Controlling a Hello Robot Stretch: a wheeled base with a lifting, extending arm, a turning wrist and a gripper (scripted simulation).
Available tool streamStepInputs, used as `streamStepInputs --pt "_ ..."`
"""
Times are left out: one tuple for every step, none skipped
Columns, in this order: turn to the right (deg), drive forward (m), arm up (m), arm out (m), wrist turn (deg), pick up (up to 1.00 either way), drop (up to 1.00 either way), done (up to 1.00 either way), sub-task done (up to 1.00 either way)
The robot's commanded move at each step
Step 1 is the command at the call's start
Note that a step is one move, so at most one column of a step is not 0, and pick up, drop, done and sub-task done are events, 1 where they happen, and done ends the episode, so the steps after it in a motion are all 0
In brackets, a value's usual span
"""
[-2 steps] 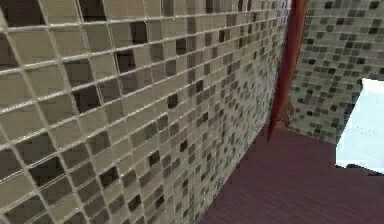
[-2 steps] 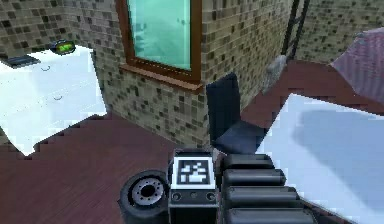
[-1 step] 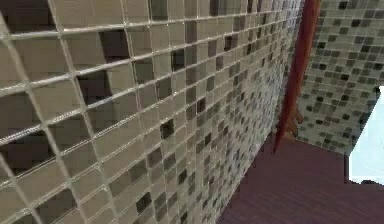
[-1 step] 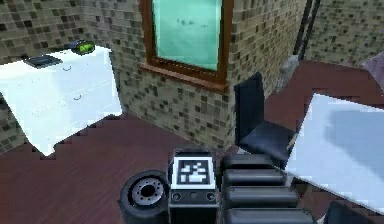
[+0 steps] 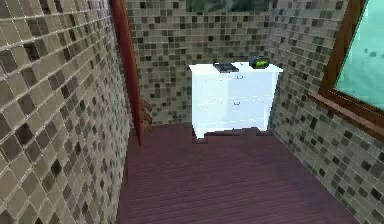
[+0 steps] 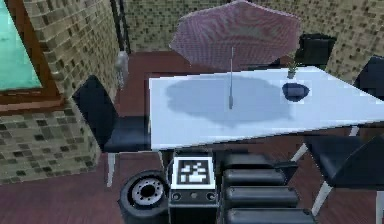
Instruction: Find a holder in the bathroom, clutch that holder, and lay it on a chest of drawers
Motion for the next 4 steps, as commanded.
streamStepInputs --pt "15.0 0.0 0.0 0.0 0.0 0.0 0.0 0.0 0.0" --pt "0.0 1.0 0.0 0.0 0.0 0.0 0.0 0.0 0.0" --pt "3.0 0.0 0.0 0.0 0.0 0.0 0.0 0.0 0.0" --pt "0.0 0.75 0.0 0.0 0.0 0.0 0.0 0.0 0.0"
